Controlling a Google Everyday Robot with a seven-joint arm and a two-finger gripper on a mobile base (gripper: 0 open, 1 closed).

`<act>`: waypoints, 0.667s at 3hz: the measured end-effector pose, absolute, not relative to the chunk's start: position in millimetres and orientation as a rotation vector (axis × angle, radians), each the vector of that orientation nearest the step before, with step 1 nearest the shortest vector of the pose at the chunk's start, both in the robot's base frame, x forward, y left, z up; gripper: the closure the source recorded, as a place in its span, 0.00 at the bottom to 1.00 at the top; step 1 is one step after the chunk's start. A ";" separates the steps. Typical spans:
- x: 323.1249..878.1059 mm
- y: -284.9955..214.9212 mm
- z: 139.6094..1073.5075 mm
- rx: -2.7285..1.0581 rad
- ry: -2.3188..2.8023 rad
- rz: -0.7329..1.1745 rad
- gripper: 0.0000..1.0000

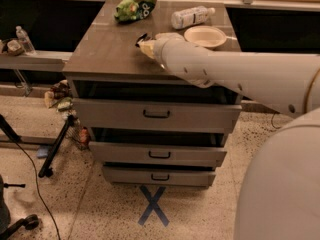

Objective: Move rxbar chocolate near paper bowl

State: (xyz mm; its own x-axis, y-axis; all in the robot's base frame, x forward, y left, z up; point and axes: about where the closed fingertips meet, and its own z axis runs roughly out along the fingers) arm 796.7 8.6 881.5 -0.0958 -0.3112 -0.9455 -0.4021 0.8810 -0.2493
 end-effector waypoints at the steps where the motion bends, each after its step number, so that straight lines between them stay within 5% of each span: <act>1: 797.5 -46.3 880.2 -0.487 1.725 -0.046 1.00; 2: 792.6 -81.3 867.5 -0.425 1.781 -0.094 0.86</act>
Offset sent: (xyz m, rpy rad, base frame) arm -0.0150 -0.1259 -0.0332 -0.0563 0.1123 -0.2900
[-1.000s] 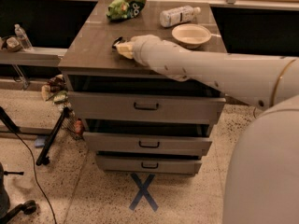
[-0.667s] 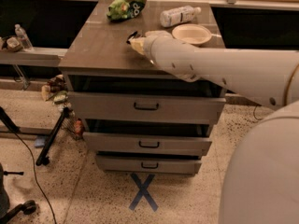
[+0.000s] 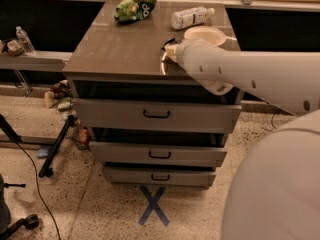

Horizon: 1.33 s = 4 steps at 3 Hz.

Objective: Move rxbar chocolate near paper bowl

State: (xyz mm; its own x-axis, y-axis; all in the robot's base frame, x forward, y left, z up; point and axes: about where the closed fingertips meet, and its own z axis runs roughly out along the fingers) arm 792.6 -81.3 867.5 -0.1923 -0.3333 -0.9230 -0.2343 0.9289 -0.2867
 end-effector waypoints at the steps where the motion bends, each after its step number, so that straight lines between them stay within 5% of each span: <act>1: 785.2 -100.7 857.6 -0.387 1.823 -0.121 0.63; 4: 769.5 -134.3 868.4 -0.361 1.836 -0.263 0.00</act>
Offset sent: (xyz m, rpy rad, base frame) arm -0.0229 -0.0391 -0.0038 -0.0687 0.0626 -0.1204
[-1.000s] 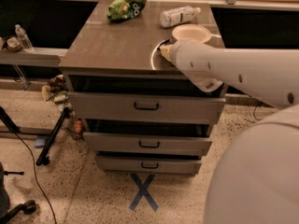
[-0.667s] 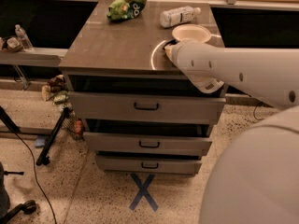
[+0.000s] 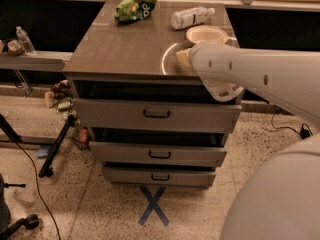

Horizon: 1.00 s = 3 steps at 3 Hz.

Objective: Move rxbar chocolate near paper bowl

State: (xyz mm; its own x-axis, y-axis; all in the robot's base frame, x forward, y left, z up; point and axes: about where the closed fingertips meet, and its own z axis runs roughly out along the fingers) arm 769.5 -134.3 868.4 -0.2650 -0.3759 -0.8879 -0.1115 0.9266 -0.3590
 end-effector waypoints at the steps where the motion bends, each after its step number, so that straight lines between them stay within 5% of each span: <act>1: 761.1 -142.6 878.2 -0.343 1.830 -0.263 0.00; 3: 700.7 -191.1 962.9 -0.374 1.718 -0.093 0.00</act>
Offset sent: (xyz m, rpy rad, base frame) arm -0.0749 -0.0584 0.0680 0.2218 -0.1393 0.3672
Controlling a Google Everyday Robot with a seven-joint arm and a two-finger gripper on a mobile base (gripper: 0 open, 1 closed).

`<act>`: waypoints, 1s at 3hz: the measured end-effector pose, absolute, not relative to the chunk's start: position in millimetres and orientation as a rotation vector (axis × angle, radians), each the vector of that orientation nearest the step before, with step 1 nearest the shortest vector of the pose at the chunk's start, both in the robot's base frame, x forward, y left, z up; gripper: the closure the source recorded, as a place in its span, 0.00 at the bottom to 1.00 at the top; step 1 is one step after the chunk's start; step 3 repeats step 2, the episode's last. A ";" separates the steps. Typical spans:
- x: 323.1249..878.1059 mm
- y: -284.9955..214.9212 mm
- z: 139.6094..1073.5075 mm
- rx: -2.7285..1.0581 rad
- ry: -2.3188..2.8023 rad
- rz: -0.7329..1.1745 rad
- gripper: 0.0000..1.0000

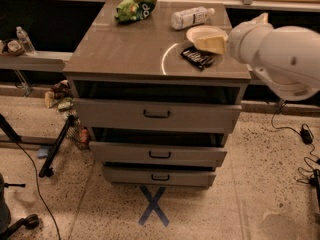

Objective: Move rxbar chocolate near paper bowl

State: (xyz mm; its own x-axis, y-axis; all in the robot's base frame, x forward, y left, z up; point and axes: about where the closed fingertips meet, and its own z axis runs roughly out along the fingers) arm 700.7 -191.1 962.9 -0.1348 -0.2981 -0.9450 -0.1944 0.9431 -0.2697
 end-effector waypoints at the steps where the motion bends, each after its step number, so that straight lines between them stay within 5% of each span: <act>1: 680.3 -213.9 987.7 -0.429 1.682 -0.078 0.00; 3: 676.6 -223.0 986.3 -0.429 1.690 -0.088 0.00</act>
Offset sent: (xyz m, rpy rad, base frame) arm -0.0194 -0.0205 0.0240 -0.0175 -0.0258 0.0508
